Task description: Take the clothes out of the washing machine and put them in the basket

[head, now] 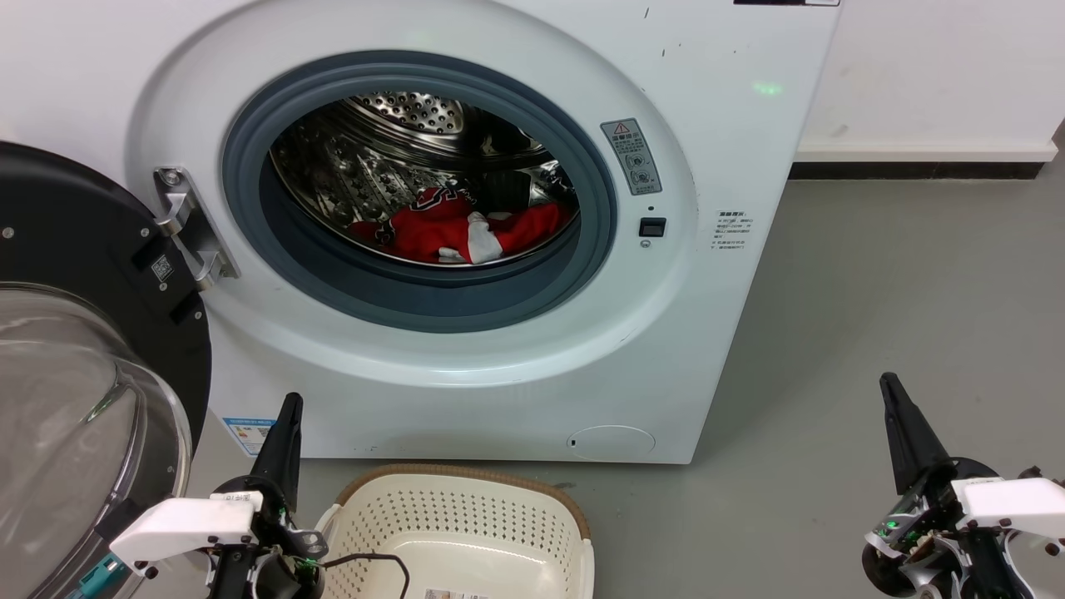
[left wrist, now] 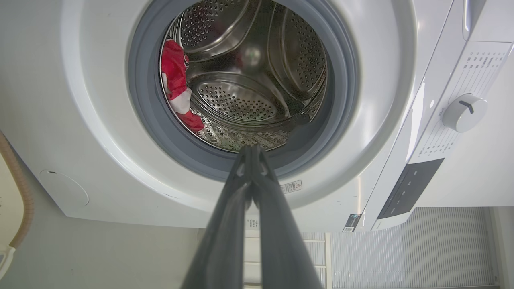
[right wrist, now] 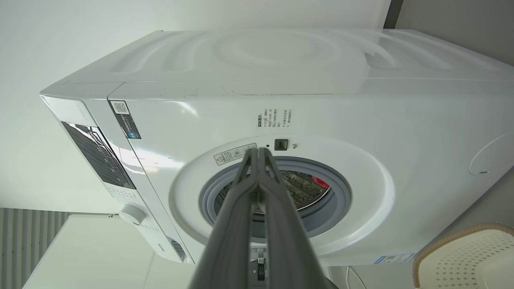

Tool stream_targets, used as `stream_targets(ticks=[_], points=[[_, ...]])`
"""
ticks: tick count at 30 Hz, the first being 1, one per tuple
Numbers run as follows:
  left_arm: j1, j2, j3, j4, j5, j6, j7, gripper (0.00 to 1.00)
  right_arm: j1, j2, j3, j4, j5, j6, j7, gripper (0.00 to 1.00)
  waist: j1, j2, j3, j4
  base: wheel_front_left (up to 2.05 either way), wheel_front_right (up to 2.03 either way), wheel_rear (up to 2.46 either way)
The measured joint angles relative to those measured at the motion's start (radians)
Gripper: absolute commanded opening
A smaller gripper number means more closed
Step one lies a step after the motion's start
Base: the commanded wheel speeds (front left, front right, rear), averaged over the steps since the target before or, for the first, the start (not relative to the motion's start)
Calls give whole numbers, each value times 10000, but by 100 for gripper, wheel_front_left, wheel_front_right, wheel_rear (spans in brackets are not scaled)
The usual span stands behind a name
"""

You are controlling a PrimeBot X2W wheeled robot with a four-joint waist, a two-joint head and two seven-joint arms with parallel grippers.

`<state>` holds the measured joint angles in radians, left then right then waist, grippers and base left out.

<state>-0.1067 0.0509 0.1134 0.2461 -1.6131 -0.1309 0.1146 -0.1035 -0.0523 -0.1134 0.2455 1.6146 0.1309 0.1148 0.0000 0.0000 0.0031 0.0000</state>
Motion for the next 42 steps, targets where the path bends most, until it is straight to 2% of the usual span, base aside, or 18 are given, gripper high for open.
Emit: stream_targets(ticks=[25,26,31,42], points=[[0,0,0,0,0,0,0,0,0,0,0,0,0,0,0,0,0,0,0,0,0,0,0],[0,0,-2,0,2,0,0,100,0,0,0,0,0,0,0,100,0,0,0,0,0,0,0],[372,-35,-61,385,0,4,-31,100,359,4,15,370,6,-2,-15,100,0,0,0,-1,0,0,0],[544,-36,-107,274,439,6,-560,100,488,4,100,311,-497,-2,-545,100,0,0,-16,-10,0,0,0]])
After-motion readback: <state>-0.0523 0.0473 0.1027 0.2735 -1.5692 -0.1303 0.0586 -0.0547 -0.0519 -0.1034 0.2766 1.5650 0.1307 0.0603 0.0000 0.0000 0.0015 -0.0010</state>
